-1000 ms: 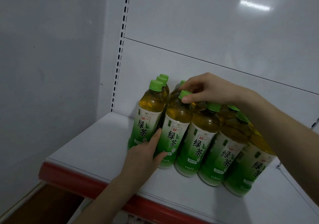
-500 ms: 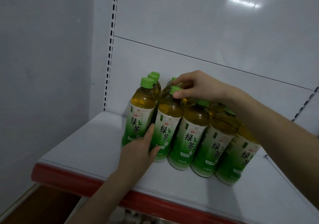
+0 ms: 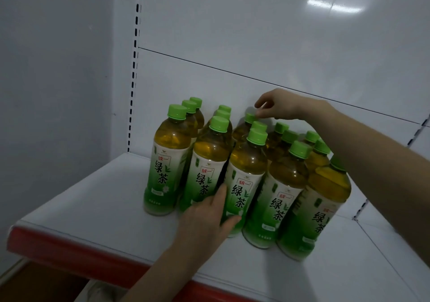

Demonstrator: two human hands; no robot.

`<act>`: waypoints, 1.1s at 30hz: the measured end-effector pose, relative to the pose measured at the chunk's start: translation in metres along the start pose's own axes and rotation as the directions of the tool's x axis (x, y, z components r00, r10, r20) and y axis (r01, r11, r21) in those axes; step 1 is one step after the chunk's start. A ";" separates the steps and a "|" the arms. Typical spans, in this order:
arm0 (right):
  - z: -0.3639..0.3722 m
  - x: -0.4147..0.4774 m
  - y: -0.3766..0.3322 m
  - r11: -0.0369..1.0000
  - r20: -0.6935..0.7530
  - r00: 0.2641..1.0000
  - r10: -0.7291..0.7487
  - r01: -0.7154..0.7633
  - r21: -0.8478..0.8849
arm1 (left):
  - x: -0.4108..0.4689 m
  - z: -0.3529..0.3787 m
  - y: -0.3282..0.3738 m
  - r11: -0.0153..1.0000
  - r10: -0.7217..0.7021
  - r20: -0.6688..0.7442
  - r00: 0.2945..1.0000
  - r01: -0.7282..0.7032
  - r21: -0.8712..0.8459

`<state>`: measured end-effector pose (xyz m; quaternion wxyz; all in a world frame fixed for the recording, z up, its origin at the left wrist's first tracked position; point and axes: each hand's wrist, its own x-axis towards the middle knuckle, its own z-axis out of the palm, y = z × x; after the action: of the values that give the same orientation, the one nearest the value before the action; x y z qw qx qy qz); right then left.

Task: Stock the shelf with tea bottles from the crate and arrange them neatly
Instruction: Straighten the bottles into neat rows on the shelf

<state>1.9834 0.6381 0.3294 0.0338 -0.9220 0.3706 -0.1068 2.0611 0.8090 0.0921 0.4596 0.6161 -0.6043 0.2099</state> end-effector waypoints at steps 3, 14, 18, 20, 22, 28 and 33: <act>0.006 0.013 0.000 1.000 0.100 0.995 -0.010 0.011 -0.014 | 0.002 0.004 0.000 0.998 0.003 -0.042 0.999 0.000 0.067; 0.016 0.035 0.018 0.984 0.073 0.994 -0.080 0.090 -0.155 | 0.002 0.005 -0.003 0.987 0.032 -0.068 0.997 -0.021 0.161; 0.019 0.037 0.018 0.984 0.052 0.996 -0.079 0.086 -0.154 | 0.002 0.005 -0.002 0.985 0.030 -0.064 0.997 -0.018 0.172; 0.019 0.036 0.017 0.985 0.055 0.996 -0.068 0.075 -0.156 | 0.002 0.004 -0.002 0.986 0.036 -0.070 0.997 -0.023 0.168; 0.017 0.031 0.015 0.982 0.075 0.995 -0.061 0.073 -0.172 | 0.002 0.004 -0.001 0.987 0.040 -0.070 0.997 -0.029 0.161; -0.015 -0.005 0.004 0.992 0.080 0.989 -0.121 0.120 0.027 | 0.002 0.005 -0.002 0.986 0.053 -0.082 0.995 -0.039 0.164; -0.009 -0.026 0.002 0.984 0.252 0.954 -0.165 0.140 0.114 | 0.003 0.005 -0.002 0.987 0.055 -0.082 0.995 -0.042 0.153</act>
<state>1.9623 0.6551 0.3331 0.1175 -0.9512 0.2853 -0.0047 2.0620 0.8034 0.0913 0.4321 0.6247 -0.5810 0.2924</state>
